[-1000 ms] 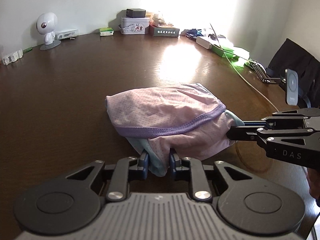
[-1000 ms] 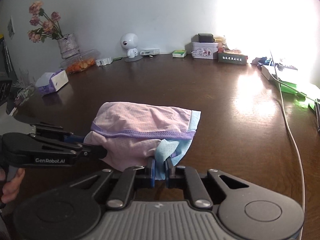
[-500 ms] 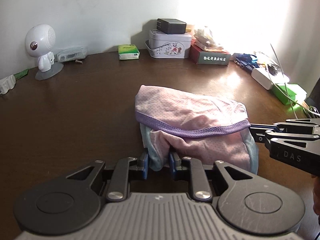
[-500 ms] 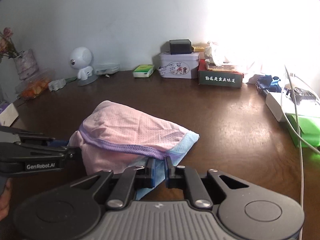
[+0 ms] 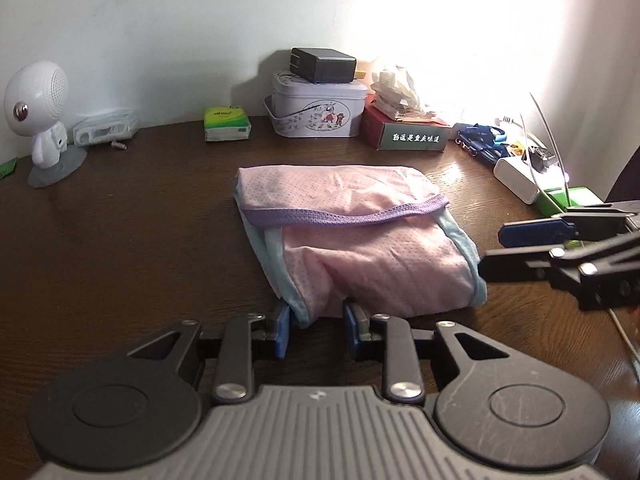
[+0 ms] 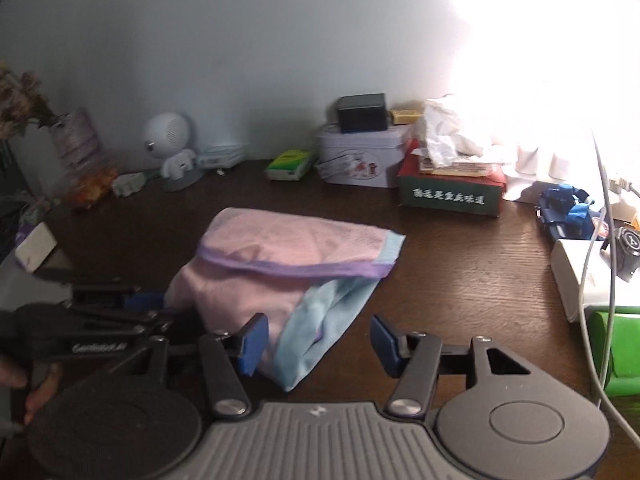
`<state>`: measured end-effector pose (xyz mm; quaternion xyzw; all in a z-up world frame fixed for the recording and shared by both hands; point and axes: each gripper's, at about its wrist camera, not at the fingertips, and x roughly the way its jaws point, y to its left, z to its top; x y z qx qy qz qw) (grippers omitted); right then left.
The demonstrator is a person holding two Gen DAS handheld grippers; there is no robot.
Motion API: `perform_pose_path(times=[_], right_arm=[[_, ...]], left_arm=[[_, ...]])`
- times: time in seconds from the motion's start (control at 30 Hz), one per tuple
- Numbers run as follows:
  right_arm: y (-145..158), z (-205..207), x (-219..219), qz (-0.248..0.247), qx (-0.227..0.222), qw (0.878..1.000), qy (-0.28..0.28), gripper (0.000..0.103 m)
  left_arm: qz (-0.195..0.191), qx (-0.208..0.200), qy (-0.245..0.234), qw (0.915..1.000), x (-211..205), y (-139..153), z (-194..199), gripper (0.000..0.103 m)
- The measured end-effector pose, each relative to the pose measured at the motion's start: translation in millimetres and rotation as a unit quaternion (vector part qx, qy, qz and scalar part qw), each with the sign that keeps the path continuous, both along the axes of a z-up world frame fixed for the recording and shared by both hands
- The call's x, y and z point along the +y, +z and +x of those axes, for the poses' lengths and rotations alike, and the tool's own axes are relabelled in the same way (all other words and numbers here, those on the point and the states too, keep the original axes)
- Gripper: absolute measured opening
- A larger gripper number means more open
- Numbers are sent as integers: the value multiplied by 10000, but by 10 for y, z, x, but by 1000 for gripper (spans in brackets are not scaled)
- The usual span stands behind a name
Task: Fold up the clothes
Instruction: 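Carry the folded bundle with both tools and set it beside the tin box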
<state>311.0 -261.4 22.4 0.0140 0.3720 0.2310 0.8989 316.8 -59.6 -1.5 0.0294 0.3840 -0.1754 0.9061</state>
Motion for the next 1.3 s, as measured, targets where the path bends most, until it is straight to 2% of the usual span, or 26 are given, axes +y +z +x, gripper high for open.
perform_pose_path(times=[0.07,0.13,0.17,0.2,0.3,0.47,0.53,0.57,0.6,0.63,0.7,0.73,0.77,0.8,0.83,0.9,1.1,1.17,1.23,1.27,1.3], right_arm=[[-45,-87,200,-353,-123,9992,170,49],[-152,-51,369,-823,-138,9964,150,20],[-178,-16,382,-891,-117,9959,89,4],[-176,5,361,-856,-149,9962,22,3],[-167,160,296,-932,-275,9950,-222,3],[-205,627,328,-906,-185,9946,-474,3],[-203,706,379,-858,-145,9950,-491,3],[-203,698,423,-853,-138,9952,-454,3],[-199,667,462,-882,-167,9950,-426,3],[-196,624,491,-897,-205,9950,-396,3],[-193,546,504,-823,-216,9958,-331,3],[-195,517,499,-784,-218,9962,-316,3],[-198,494,491,-747,-222,9965,-310,3],[-199,477,481,-686,-218,9970,-296,3],[-200,468,470,-607,-192,9976,-282,3],[-189,453,468,-535,-152,9981,-266,3],[-196,498,479,-382,-217,9985,-340,3],[-204,500,461,-279,-255,9983,-451,9],[-144,353,429,-312,-346,9973,-570,13],[-89,217,409,-345,-378,9965,-665,23],[-22,36,392,-379,-403,9954,-780,41]], left_arm=[[52,-27,-41,10000,2,2,-2,19],[41,0,-65,10000,49,7,-17,15],[8,21,-66,10000,88,9,-30,14],[3,10,-67,10000,125,6,-30,11],[97,-27,67,9999,145,6,92,8],[282,-78,381,9988,107,1,448,7],[220,59,609,9979,161,24,511,7],[72,113,652,9978,212,57,481,8],[-97,159,681,9975,267,94,443,16],[-171,91,640,9978,293,133,373,31],[-281,-93,530,9982,334,210,220,51],[-190,-193,435,9987,308,222,174,51],[-11,-222,346,9992,244,208,163,51],[111,-189,340,9992,199,169,191,46],[221,-147,350,9990,160,126,225,30],[384,-75,395,9985,108,52,299,11],[327,-124,698,9969,177,27,425,9],[345,-88,742,9966,204,67,332,14],[360,-146,688,9969,240,158,103,30],[301,-186,675,9971,273,212,-52,36],[234,-223,668,9972,308,265,-208,47]])
